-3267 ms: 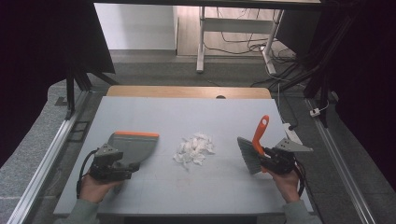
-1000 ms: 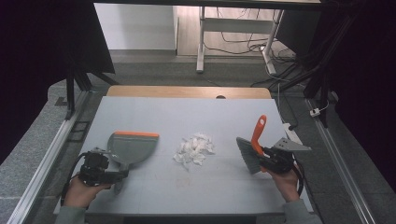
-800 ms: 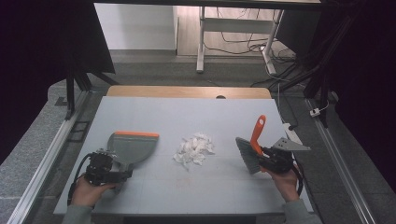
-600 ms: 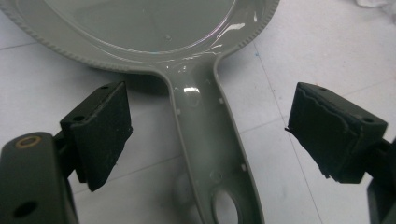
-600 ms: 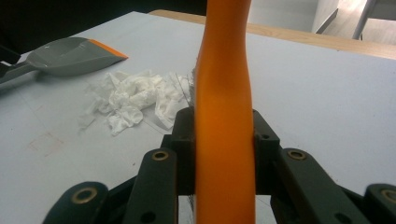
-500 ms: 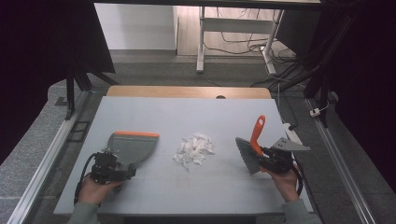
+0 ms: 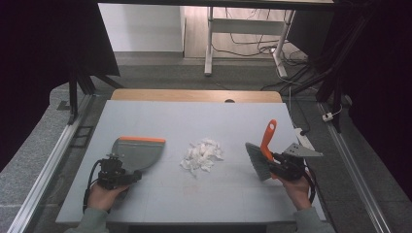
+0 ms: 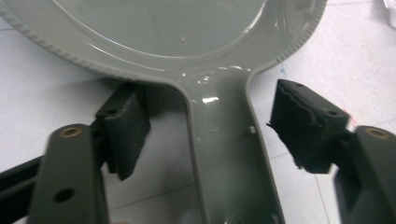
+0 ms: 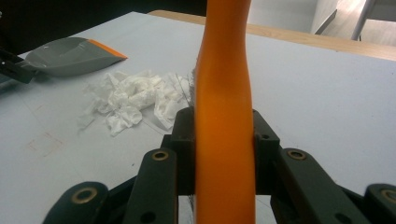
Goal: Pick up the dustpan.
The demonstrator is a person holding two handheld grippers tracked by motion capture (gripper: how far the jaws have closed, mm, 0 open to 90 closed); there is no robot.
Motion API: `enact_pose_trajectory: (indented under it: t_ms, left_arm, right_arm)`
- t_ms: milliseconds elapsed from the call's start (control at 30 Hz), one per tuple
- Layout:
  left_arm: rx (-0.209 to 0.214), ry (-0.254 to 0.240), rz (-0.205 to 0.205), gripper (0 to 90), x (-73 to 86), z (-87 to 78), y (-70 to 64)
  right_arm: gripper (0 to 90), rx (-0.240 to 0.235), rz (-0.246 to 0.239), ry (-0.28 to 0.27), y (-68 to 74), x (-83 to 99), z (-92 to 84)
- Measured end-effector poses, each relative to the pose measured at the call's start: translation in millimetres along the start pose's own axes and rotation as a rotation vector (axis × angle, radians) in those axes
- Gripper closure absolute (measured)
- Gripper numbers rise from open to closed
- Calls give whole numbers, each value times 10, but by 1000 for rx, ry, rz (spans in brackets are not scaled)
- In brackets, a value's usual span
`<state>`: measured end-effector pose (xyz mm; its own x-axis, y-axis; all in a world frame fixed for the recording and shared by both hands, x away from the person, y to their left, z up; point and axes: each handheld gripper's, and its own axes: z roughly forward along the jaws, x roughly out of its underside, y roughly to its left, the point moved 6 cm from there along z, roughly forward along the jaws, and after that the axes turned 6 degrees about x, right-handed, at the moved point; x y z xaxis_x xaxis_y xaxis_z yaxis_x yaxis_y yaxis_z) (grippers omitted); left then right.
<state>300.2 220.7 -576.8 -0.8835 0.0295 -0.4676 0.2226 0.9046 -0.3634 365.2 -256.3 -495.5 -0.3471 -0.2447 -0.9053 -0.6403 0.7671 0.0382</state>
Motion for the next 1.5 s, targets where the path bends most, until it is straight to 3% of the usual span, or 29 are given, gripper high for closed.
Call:
enact_pose_trajectory:
  t_ms: [500,1033,1500]
  left_arm:
    - [12,-25,-10,595,-10,-30,26]
    - [14,-39,5,613,-12,-90,60]
    - [38,-104,47,614,-35,-239,115]
  right_arm:
    - [698,9,-2,-4,-3,-4,-5]
    - [698,9,-2,-7,-6,-8,-10]
    - [699,8,5,-14,-7,-15,-14]
